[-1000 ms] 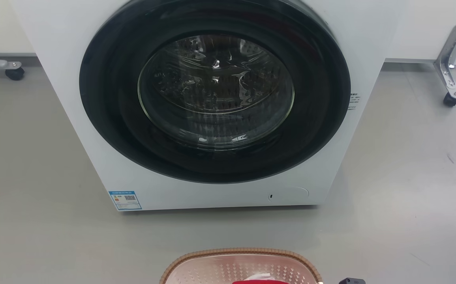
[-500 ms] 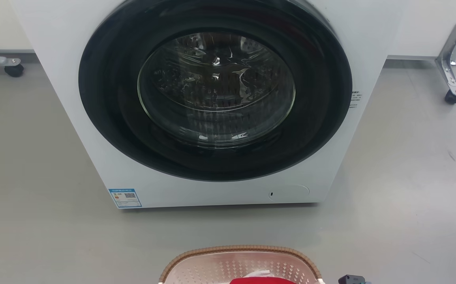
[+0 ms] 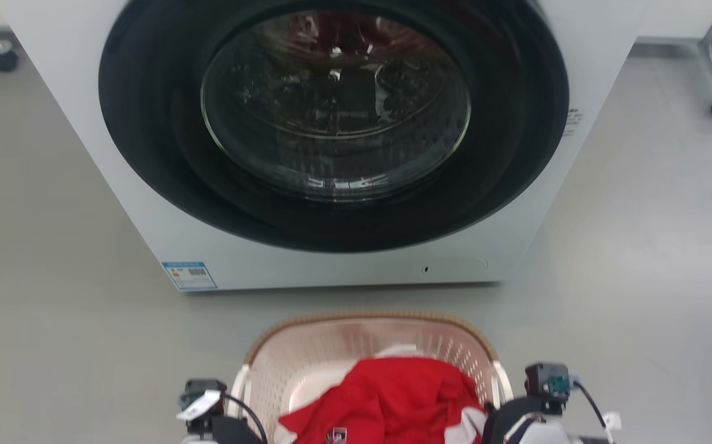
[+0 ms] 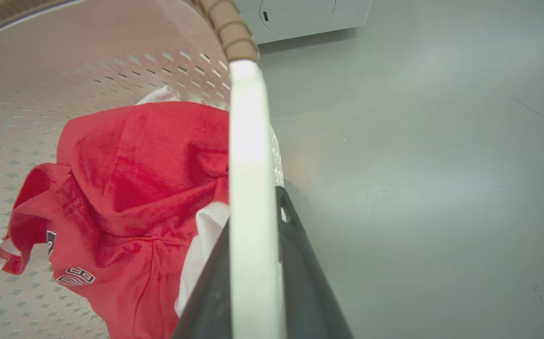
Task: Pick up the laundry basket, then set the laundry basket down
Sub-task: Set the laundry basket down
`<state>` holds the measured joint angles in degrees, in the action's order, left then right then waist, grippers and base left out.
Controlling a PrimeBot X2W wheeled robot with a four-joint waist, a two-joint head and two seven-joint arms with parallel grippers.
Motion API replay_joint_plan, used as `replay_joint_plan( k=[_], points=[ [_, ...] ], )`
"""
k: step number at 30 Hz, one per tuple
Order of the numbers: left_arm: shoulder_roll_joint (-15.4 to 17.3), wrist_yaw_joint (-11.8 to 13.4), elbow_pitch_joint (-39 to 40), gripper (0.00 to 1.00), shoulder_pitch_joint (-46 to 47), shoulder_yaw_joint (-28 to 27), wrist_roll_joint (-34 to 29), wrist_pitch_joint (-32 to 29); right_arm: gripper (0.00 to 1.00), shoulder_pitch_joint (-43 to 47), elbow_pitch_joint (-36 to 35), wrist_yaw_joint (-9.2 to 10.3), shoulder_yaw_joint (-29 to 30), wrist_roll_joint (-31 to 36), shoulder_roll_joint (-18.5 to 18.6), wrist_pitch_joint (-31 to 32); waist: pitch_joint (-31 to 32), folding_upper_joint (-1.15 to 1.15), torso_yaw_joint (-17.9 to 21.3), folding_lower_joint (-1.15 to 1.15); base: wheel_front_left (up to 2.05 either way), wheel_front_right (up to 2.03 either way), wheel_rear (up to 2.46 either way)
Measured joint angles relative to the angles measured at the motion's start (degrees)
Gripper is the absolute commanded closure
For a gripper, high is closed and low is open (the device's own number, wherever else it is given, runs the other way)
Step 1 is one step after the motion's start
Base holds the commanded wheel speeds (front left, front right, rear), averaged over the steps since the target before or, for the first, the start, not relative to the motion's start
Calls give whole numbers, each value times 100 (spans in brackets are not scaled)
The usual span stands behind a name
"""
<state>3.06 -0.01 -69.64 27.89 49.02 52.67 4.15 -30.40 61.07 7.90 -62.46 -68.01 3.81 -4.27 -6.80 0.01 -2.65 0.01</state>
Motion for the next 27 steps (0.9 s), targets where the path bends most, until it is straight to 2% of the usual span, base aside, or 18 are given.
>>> replay_joint_plan(
  k=[11, 27],
  points=[
    [47, 59, 105, 100, 956, -32, -86, 148, 100, -1010, 114, 0, 57, 75, 29, -189, -800, 0, -73, 1, 0, 0, 0],
    [-16, 103, 163, 100, 1577, -19, -234, 255, 100, -1766, 559, -10, 59, 304, 18, -344, -2047, 0, -231, 1, 0, 0, 0]
  ],
)
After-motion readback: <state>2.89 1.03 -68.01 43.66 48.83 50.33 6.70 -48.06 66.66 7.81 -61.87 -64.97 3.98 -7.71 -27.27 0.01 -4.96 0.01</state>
